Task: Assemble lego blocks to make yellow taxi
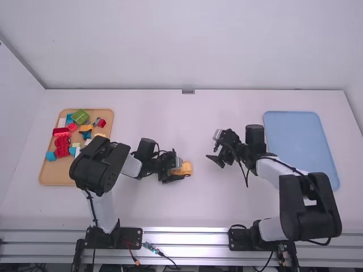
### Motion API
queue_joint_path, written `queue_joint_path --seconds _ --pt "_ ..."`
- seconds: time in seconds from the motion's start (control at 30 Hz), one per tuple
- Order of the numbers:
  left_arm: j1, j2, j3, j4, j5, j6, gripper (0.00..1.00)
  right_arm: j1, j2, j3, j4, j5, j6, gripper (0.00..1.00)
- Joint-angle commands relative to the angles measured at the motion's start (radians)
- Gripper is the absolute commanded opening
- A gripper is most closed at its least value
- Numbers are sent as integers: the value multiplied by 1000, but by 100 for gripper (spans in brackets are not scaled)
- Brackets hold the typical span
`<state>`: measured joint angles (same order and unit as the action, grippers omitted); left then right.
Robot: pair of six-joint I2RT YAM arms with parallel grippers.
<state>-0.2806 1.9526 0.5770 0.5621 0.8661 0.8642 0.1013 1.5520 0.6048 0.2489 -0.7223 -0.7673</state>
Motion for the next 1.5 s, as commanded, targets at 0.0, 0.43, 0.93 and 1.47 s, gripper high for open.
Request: queue_joint_path --seconds 0.0,0.43,0.93,1.47 --pt "-1 13 7 -8 -16 16 90 -13 -26 21 2 39 81 99" --pt "8 -162 10 -244 -175 16 99 -16 -26 94 6 98 90 99" --pt "185 -527 228 -787 -935 -229 99 -16 -26 131 66 103 90 99" --pt "293 -526 322 -740 -1258 -776 99 -15 -26 131 88 231 90 99"
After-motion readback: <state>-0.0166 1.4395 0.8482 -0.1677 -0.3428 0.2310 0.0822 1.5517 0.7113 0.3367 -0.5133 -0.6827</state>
